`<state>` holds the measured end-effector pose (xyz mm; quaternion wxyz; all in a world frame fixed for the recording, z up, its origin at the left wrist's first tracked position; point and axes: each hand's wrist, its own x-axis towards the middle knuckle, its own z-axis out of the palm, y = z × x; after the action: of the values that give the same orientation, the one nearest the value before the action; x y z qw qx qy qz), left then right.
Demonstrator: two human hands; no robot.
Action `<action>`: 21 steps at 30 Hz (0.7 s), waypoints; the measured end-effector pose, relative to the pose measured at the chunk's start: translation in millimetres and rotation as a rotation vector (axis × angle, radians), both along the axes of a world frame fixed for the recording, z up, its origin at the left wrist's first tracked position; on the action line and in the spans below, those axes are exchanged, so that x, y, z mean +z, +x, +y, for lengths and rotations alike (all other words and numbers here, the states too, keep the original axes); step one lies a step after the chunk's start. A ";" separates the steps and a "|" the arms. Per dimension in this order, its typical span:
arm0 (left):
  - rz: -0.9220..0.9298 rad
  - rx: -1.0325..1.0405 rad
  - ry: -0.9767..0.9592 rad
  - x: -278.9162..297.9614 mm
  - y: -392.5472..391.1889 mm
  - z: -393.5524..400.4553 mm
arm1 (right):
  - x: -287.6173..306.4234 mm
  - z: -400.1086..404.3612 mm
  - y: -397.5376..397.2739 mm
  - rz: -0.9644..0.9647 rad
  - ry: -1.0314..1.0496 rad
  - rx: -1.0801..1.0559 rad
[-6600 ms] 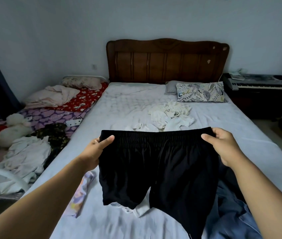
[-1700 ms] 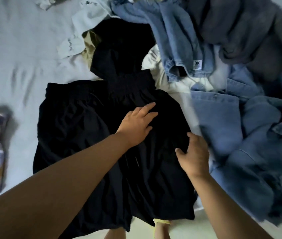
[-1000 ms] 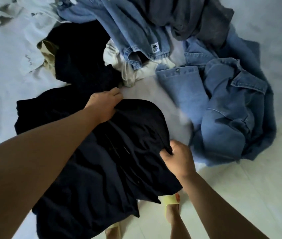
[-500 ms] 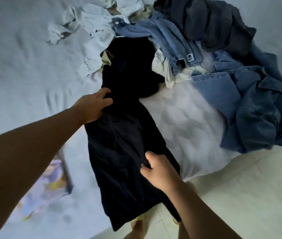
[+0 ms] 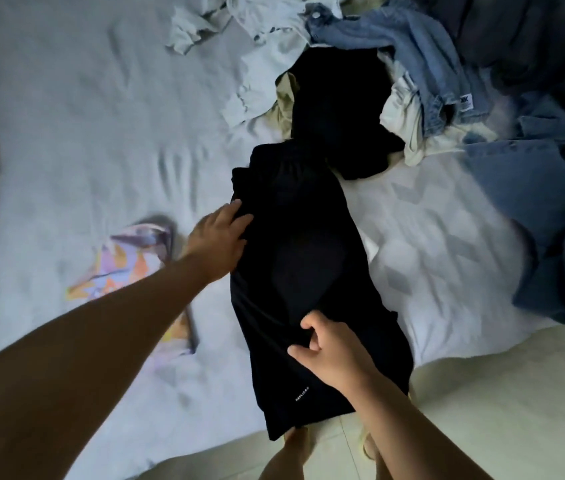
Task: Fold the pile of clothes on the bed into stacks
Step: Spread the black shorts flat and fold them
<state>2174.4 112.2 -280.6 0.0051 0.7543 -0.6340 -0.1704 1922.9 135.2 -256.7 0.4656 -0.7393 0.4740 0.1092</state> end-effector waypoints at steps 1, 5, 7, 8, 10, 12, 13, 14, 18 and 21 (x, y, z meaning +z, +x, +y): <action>0.003 -0.001 0.041 -0.4 -7.8 0.8 | 1.1 -2.3 0.3 0.008 -0.018 0.000; -0.058 -0.025 0.116 -3.9 -24.5 -4.7 | 3.1 -20.6 2.7 0.030 -0.107 -0.016; -0.043 0.032 0.171 -3.6 -26.1 -9.3 | 3.1 -35.4 4.6 0.032 -0.144 -0.039; -0.011 0.087 0.185 -3.2 -25.9 -12.0 | 3.4 -44.4 6.0 0.036 -0.162 -0.039; 0.078 0.221 0.155 -3.6 -24.6 -17.8 | 3.8 -66.0 9.1 0.036 -0.195 -0.021; 0.157 0.345 0.114 -5.0 -21.8 -25.5 | 3.3 -90.1 14.5 0.023 -0.233 -0.001; 0.189 0.399 0.113 -6.8 -20.3 -29.9 | 1.9 -102.2 17.8 0.012 -0.258 0.006; 0.220 0.443 0.117 -8.4 -19.0 -34.7 | -0.7 -114.2 21.8 -0.002 -0.285 0.009; 0.369 0.616 0.065 -20.3 -9.9 -55.8 | -18.0 -156.3 41.9 -0.098 -0.337 -0.022; 0.391 0.726 -0.025 -28.7 -2.6 -77.2 | -31.3 -184.4 56.6 -0.137 -0.305 -0.103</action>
<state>2171.8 35.0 -309.3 0.1944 0.8822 -0.3159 -0.2900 1979.5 -49.2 -288.1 0.3843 -0.7819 0.4894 -0.0382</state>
